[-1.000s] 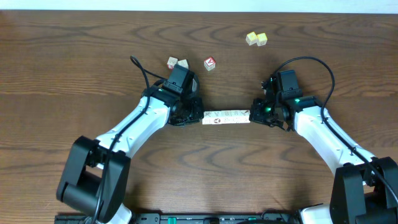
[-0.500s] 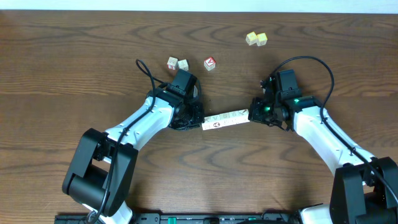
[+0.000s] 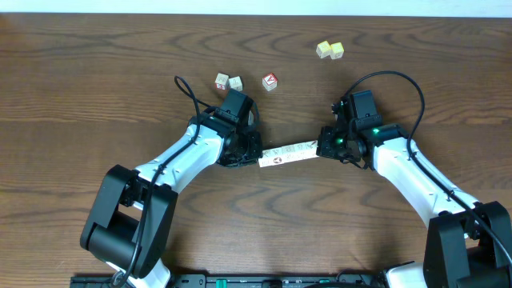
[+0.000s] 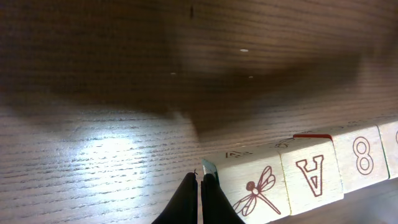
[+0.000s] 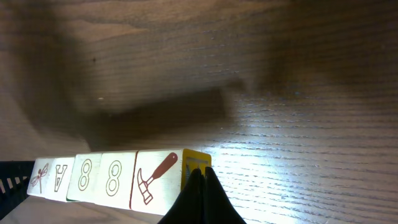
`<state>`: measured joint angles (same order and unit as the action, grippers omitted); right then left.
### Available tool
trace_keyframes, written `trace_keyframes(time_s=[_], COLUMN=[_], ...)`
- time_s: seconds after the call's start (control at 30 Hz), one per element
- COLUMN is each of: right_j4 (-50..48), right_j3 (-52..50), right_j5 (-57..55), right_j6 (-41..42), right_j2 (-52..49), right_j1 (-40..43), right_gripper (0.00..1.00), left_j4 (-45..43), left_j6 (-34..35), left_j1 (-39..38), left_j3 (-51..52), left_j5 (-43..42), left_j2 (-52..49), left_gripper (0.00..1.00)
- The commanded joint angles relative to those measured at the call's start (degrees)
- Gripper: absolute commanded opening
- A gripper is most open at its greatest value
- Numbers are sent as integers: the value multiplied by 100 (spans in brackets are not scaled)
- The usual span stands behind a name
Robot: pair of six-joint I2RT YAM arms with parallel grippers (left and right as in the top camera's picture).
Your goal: Lift 5 blocks
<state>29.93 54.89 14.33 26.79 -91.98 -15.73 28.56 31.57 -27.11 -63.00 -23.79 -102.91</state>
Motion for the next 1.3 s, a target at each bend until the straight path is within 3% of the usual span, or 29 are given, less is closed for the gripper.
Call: trace_keyframes(time_s=[0.0, 1.27], right_j4=[-35, -297], right_j3=[-31, -321], right_j5=[1335, 1246], right_j6=[149, 146], right_j2=[-7, -7], right_j1=[-431, -461], right_gripper=[1, 1], left_j4=[-251, -334], left_j6=[70, 68], left_j1=[-256, -260], left_j3=[-116, -98], left_j5=[-957, -911], left_j2=[-7, -7], left_gripper=[7, 7])
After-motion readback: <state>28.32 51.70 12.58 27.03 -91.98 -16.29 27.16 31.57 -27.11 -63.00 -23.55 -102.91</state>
